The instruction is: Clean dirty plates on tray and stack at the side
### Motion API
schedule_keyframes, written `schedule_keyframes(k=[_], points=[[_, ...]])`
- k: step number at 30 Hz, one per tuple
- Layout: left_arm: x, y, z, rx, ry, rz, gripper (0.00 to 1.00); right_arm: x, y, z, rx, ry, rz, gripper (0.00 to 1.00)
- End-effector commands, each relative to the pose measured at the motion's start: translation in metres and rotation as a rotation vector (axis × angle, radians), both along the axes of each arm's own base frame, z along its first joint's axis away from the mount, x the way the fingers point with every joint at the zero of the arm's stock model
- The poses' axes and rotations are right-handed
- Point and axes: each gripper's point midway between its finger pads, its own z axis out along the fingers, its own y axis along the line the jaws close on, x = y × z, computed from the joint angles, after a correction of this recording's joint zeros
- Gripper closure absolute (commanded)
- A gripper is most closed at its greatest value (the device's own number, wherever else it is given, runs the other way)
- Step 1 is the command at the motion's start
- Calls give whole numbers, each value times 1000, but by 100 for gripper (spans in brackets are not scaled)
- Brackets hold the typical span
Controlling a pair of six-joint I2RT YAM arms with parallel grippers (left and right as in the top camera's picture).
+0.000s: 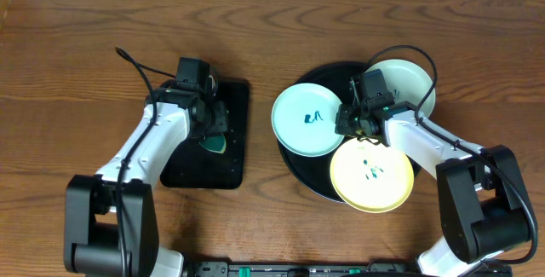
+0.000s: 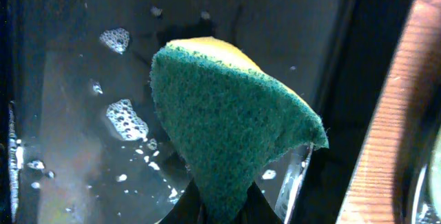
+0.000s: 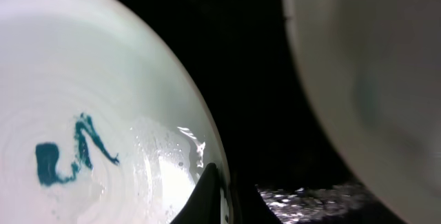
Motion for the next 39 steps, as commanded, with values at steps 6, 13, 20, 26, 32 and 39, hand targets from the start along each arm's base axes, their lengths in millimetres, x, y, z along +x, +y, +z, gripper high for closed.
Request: schedule_keyframes(k=[6,13,20,26,32,39], points=[[38,-55,96,-174,-331,-138,93,0,8,0,15,7,13,97],[35,-142,109,-318,-406,-276,93,-1,8,0,14,10,13,96],[40,-192,84,-357,-396,-248,93,-2,7,-1,12,15,12,97],[56,-203,36,-371,-331,-168,92,-4,6,-2,8,26,12,97],[61,-218,5,-424,-288,-151,92,-6,6,-2,6,32,12,97],[46,-240,-17,-461,-225,-185,93,-6,6,-3,5,36,12,97]])
